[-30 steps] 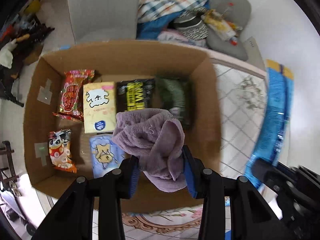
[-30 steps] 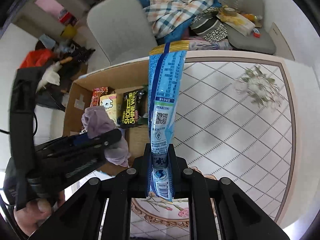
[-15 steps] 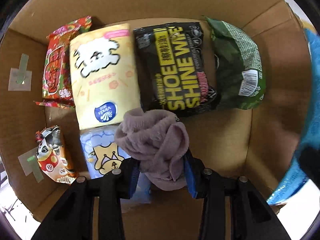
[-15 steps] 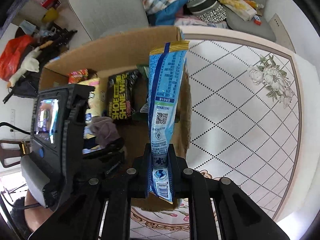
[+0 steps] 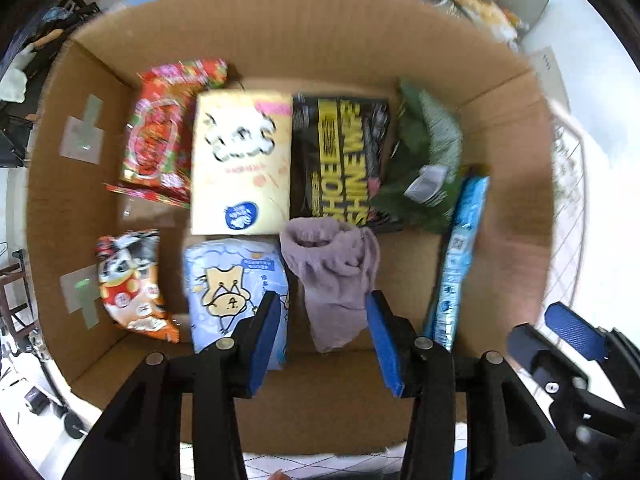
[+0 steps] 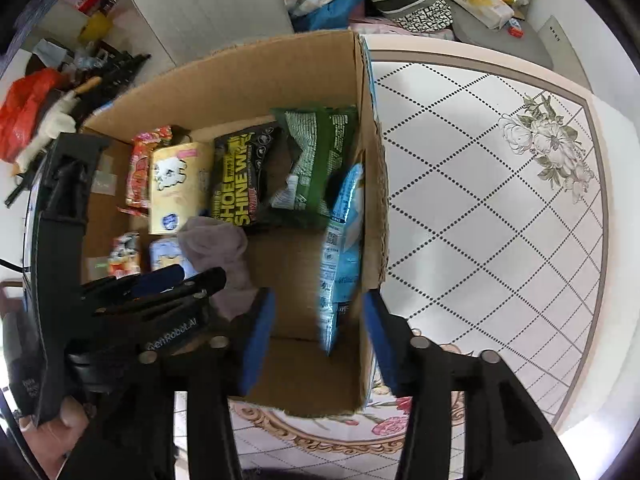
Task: Organize soft objects
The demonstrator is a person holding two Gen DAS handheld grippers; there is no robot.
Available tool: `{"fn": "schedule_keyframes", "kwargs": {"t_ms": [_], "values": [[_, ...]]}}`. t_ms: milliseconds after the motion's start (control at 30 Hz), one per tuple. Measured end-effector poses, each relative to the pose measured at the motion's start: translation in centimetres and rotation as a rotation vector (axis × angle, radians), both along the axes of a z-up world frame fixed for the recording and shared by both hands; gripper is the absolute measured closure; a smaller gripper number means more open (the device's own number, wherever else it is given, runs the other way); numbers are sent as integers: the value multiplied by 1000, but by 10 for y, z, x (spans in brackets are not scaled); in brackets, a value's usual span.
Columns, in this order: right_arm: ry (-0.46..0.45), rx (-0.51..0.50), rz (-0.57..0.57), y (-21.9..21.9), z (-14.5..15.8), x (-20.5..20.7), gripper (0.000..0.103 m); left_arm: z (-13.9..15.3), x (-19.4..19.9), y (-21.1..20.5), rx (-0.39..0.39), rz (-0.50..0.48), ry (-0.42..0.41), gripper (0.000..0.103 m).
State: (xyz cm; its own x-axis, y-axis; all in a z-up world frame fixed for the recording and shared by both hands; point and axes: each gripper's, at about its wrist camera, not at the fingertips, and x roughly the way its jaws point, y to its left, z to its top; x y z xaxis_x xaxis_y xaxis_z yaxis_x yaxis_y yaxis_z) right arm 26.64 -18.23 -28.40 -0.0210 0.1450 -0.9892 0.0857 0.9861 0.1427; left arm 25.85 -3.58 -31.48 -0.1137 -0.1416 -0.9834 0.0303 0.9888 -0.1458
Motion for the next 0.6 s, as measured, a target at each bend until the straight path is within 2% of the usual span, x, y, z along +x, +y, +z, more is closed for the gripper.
{"fn": "schedule_keyframes", "kwargs": {"t_ms": [67,233,433,467,500,567,600], "values": [[-16,-13,2,-3,7,-3,42,20,-3,4,7,1,-44,61],[-47,-31,-4,-7,26,-14,41,63,-10,13,56,-16,-156,60],[-89,-39,-7,-6,46,-32,41,89,-31,18,102,-14,-260,60],[-92,-41,-8,-5,48,-34,41,86,-25,14,109,-8,-272,59],[-99,-40,-7,-4,51,-38,41,88,-29,16,113,-2,-284,54],[-118,-35,-3,-1,56,-45,41,92,-36,17,123,13,-305,15],[-129,-31,0,1,59,-48,38,98,-41,19,126,21,-320,10]]}}
